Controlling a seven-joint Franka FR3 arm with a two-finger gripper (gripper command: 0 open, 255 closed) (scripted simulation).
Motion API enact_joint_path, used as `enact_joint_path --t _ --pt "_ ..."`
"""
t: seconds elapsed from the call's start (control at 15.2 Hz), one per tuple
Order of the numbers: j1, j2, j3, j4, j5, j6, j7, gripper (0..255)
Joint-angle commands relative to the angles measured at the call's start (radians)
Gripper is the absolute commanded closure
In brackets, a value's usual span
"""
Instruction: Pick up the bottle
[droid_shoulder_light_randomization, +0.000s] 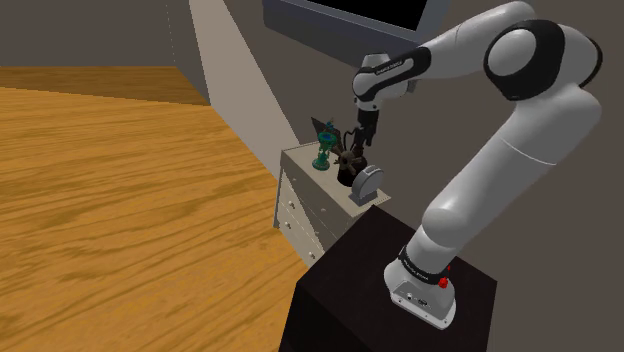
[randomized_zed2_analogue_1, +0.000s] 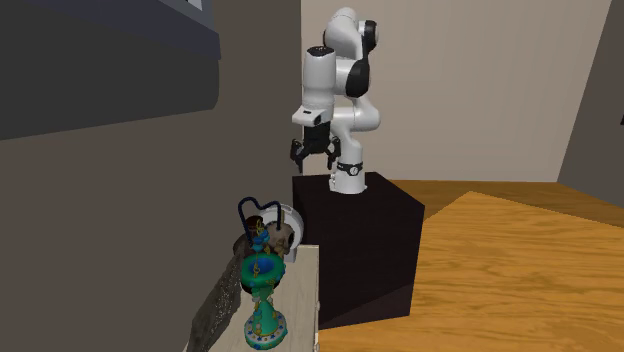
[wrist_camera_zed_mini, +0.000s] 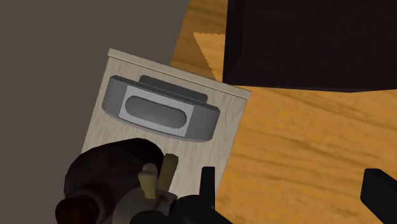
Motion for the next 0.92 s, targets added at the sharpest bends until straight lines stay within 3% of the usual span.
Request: enact_joint_path --t 0.0,0.59,0.86 --pt "-0.012 0.075 -0.022 0.044 0.019 0.026 -0.044 0" --pt "-0.11 0.431 -0.058 0.284 0.153 0.103 -0.239 0" --pt "-0.118 0.464 -0.052 0.28 0.166 0.137 -0.245 0"
